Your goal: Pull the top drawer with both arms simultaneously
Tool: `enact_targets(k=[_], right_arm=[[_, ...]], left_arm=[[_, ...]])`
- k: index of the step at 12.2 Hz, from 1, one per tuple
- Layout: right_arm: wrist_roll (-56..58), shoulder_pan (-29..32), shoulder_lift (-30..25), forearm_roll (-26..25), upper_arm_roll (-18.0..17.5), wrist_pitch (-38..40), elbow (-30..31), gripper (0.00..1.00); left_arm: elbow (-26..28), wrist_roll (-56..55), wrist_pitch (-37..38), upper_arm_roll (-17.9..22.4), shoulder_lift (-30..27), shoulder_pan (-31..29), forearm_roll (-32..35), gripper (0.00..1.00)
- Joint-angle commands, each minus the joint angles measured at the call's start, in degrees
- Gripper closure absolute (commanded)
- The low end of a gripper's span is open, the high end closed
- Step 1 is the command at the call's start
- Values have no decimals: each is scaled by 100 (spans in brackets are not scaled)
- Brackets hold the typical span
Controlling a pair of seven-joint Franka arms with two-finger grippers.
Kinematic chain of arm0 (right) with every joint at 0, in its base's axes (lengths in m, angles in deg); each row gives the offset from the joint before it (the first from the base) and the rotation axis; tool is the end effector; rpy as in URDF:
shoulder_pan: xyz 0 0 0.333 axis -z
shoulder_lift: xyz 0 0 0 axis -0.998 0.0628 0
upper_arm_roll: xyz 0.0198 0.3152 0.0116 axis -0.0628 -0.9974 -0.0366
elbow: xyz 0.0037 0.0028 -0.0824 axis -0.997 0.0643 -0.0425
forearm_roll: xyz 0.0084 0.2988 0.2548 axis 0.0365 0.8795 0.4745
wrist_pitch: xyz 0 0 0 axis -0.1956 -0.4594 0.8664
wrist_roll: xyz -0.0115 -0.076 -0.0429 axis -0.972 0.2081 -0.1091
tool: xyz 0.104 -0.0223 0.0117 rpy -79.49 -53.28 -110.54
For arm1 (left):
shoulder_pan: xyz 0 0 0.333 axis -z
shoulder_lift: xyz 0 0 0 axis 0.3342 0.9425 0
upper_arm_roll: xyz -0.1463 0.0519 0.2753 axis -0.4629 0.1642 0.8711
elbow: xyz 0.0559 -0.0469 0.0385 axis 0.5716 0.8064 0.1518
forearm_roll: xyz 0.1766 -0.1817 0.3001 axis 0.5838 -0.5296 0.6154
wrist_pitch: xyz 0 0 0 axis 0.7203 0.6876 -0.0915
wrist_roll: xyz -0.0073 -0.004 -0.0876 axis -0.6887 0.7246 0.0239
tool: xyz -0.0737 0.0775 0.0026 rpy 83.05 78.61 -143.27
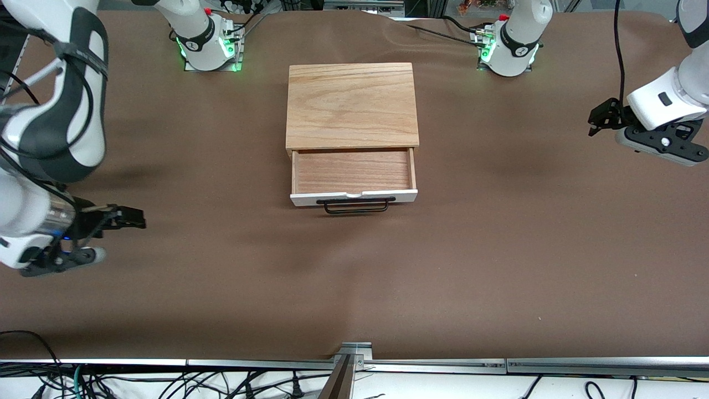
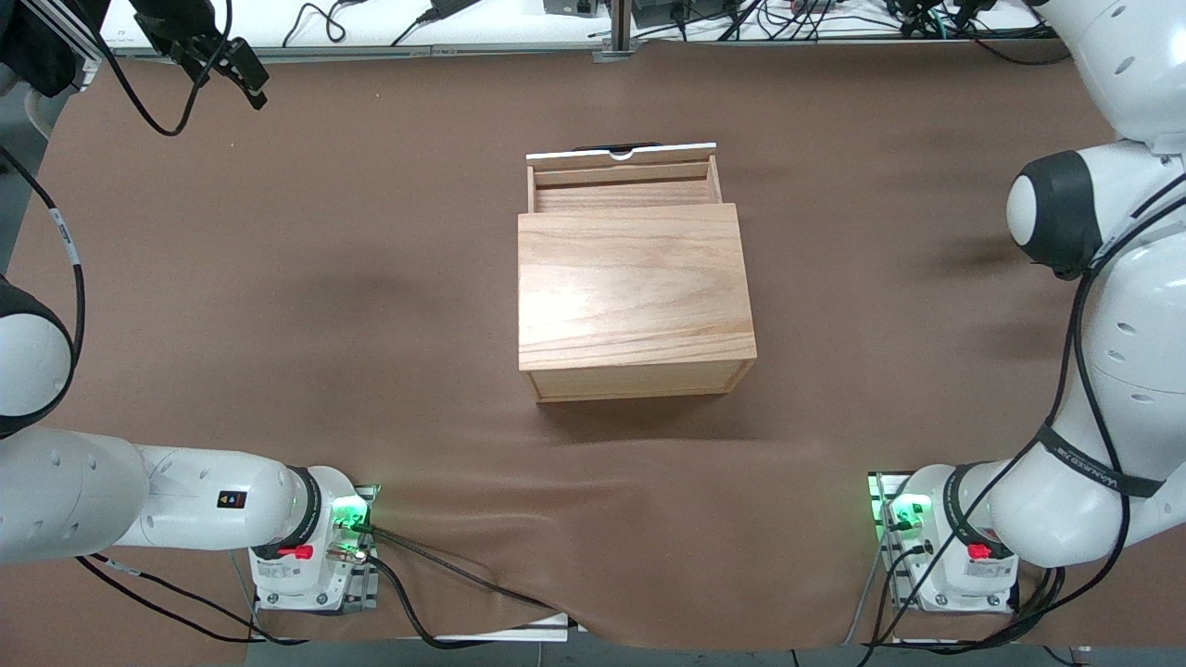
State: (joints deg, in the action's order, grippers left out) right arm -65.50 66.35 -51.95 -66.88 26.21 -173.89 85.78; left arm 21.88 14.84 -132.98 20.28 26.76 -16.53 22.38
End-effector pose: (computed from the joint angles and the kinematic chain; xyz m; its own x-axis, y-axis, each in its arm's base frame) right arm 0.7129 0.0328 0.5019 0.9724 0.2288 -0.0455 0.2289 -0.9734 -0.0029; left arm 0.5374 0.0018 0.5598 0.9209 -0.3719 -0.1172 -0.3783 -0.9249 -0.0383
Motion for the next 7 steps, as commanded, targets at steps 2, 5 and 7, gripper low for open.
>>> enact_targets(k=[2,5,7], right_arm=[[-107,324,-1078,-667,-158,70,277,0],[-290,1026,-2151,-1525,-1261,122,1287,0],[-1123,1466,-2696,-1678,-1966,245,1954,0]], left_arm=[[-155,20,352,18,90,-27,93,0],[-164,-94,352,27,81,-27,-169,0],[-173,-531,378,19,64,-27,-189,0]])
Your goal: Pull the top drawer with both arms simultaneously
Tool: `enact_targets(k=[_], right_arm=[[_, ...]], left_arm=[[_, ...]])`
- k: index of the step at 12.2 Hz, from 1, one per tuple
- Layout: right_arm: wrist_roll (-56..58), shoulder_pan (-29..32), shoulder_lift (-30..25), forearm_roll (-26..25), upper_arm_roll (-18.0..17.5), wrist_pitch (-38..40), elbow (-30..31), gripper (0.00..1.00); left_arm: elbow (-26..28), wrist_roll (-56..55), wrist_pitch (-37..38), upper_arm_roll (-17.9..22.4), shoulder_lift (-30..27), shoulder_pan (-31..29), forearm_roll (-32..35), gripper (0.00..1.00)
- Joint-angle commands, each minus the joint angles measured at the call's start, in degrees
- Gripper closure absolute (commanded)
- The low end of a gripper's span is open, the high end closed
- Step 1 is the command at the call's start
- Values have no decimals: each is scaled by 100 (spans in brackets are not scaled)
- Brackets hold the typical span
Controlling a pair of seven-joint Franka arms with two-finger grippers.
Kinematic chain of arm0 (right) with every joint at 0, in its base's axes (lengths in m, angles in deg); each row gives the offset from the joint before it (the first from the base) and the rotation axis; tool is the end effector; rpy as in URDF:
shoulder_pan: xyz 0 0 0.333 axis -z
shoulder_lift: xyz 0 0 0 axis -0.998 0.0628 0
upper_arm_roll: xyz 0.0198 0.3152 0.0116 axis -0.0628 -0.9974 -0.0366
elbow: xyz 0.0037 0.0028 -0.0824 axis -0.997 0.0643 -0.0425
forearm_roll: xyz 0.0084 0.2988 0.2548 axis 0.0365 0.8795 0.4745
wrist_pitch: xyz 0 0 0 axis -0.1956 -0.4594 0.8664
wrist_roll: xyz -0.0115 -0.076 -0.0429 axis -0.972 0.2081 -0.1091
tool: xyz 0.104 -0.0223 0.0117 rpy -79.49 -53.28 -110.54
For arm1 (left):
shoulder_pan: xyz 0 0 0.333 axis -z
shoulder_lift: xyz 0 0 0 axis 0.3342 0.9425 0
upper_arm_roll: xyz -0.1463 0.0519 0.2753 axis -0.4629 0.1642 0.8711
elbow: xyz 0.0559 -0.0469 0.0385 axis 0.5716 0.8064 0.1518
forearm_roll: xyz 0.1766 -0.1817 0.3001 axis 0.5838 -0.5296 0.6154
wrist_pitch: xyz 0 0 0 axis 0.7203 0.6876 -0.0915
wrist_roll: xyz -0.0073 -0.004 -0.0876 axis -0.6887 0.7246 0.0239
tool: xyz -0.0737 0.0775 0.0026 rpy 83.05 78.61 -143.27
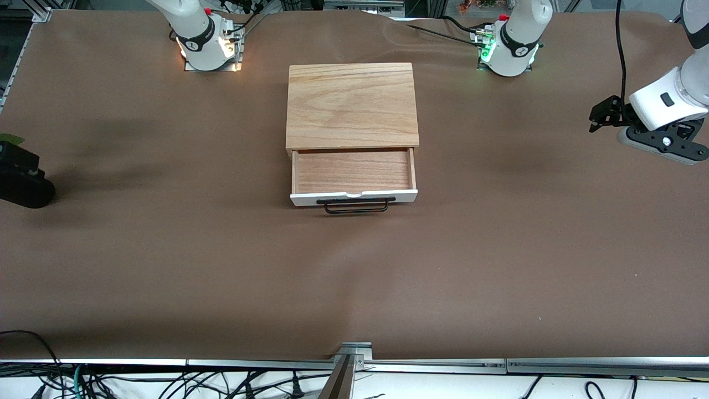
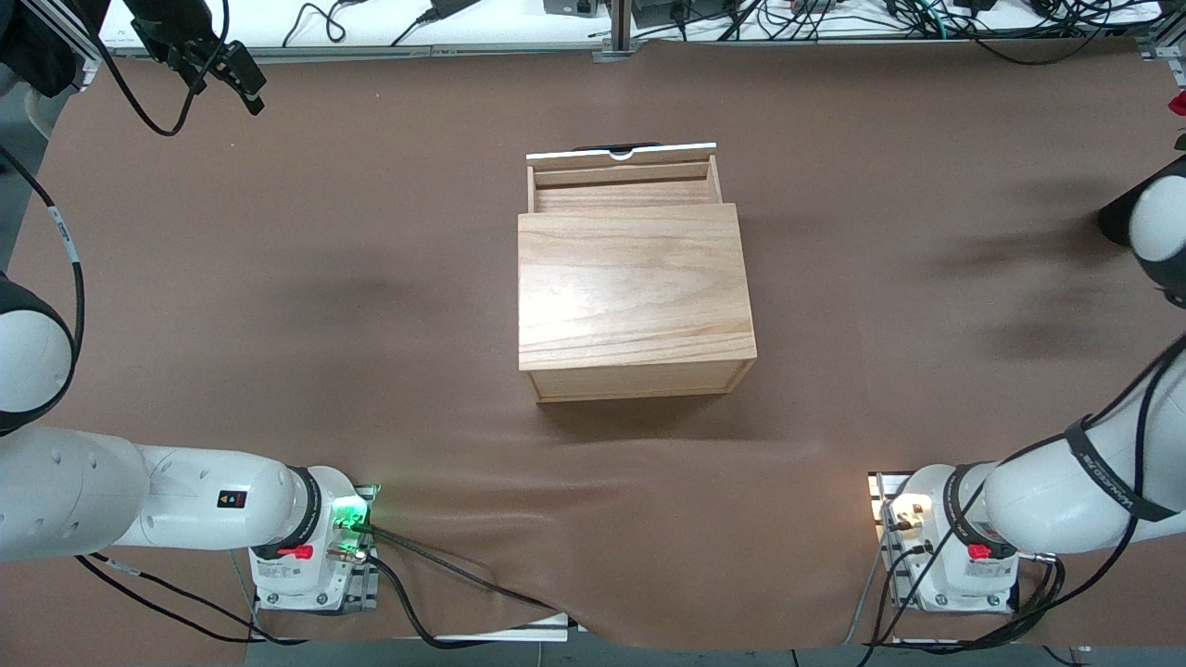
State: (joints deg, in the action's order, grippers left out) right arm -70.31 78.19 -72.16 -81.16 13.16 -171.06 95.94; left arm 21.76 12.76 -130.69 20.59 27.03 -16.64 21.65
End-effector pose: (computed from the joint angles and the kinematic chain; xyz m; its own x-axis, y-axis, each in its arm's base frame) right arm 0.6271 -0.0505 0.6276 0.9941 0.1072 0.0178 0.1061 -0.9929 0.0531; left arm 0.5339 0.0047 0.5552 0.9324 -0.3283 -0.1515 -0.3345 -0.9422 -0.0170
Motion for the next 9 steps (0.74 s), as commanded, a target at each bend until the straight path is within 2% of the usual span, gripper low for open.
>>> enact_targets(k=[1,4,9], right_arm=[[-829,415,-860,-250,-820,-115,1272,0],[-831,583,-906,-241,-1076,-99,1416,0],[-804,557,-669,-250,-1068,-37,1319,0]], left_arm=[[-179,-517,150,-4,36,-16,-124,0],[-241,-590,168,-4,45,-16,-124,0],[-249,-572,168,5,71,-25,-124,0]])
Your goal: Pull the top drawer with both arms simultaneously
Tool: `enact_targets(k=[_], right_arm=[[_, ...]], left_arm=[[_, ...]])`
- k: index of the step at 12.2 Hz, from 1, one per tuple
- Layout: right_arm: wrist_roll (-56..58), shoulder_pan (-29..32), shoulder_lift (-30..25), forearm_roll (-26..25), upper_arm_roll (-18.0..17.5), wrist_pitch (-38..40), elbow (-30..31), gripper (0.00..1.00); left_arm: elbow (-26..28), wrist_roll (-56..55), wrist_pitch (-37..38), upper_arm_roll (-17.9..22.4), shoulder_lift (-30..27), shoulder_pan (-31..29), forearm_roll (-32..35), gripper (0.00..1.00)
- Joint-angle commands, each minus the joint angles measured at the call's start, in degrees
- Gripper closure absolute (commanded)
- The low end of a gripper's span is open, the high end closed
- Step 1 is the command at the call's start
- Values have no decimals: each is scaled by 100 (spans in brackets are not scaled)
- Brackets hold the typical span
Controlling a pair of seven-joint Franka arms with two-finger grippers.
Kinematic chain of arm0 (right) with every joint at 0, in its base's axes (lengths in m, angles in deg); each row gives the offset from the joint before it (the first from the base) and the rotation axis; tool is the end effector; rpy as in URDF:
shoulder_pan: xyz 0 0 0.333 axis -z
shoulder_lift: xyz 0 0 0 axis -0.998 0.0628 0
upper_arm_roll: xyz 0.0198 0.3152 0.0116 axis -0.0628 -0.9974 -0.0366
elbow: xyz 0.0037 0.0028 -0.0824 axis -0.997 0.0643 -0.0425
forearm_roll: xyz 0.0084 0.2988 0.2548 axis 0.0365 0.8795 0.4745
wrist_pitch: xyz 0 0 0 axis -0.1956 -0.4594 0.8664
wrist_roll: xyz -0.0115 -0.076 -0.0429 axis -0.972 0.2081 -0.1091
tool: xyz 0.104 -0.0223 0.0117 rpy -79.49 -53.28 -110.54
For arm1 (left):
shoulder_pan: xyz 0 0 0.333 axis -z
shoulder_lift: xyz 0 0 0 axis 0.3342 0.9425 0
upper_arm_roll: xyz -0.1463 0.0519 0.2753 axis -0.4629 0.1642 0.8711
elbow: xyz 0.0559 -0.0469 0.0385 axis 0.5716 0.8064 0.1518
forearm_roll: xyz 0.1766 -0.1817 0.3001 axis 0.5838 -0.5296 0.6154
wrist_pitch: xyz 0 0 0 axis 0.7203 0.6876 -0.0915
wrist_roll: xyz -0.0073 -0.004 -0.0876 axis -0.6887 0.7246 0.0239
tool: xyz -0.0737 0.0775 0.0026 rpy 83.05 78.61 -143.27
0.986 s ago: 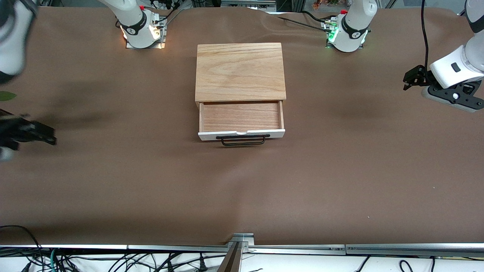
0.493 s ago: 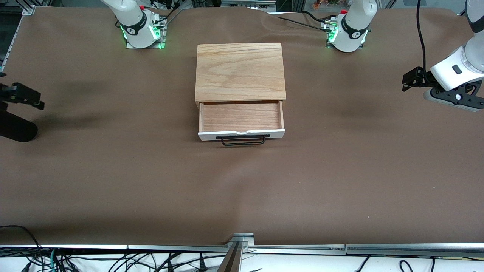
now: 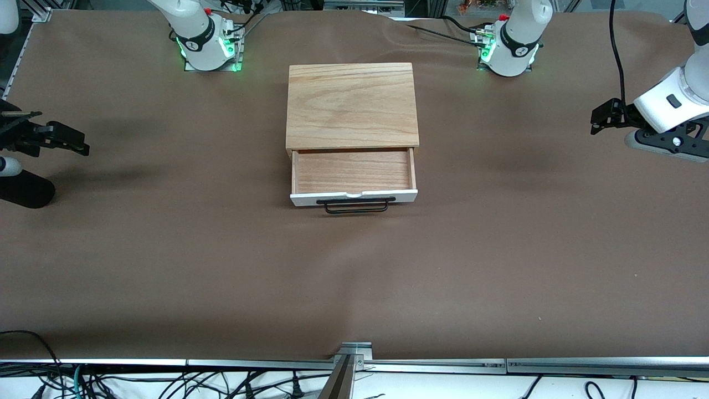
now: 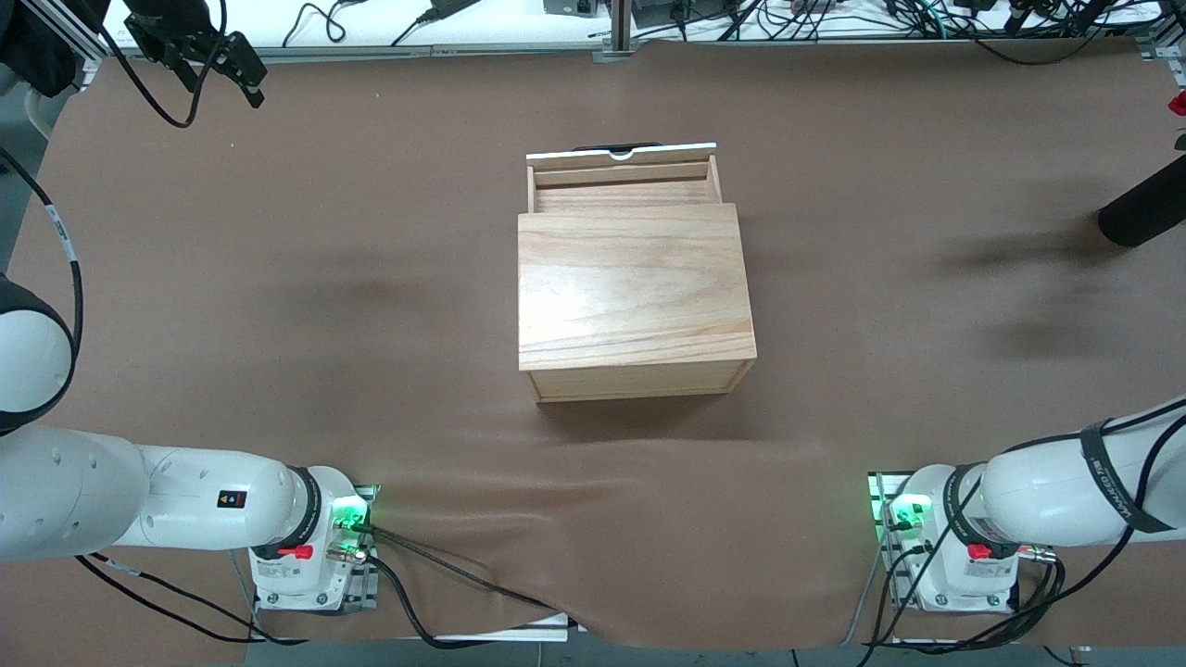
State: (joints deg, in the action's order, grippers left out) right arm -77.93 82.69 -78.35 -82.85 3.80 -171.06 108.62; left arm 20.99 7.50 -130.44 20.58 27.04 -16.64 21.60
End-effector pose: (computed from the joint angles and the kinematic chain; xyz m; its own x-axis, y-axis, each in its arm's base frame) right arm 0.5974 -0.0214 0.5865 0.9945 0.0458 -0.0941 0.0473 -0.9988 0.0138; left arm 0.5347 0.0045 0.5610 0.9604 -0.2404 -0.1406 -0.2471 -0.9685 -0.0322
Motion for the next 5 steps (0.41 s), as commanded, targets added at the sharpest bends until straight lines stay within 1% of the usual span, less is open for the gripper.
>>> enact_targets(k=[1,5], right_arm=[[-60,99,-41,-73,-131,-37,52,0],[-77,99,-41,-38,-131,-37,52,0]], left_arm=[[-172,-55,143,5,71,-16,-120,0],[-163,-64,195,14,71,-25,-172,0]])
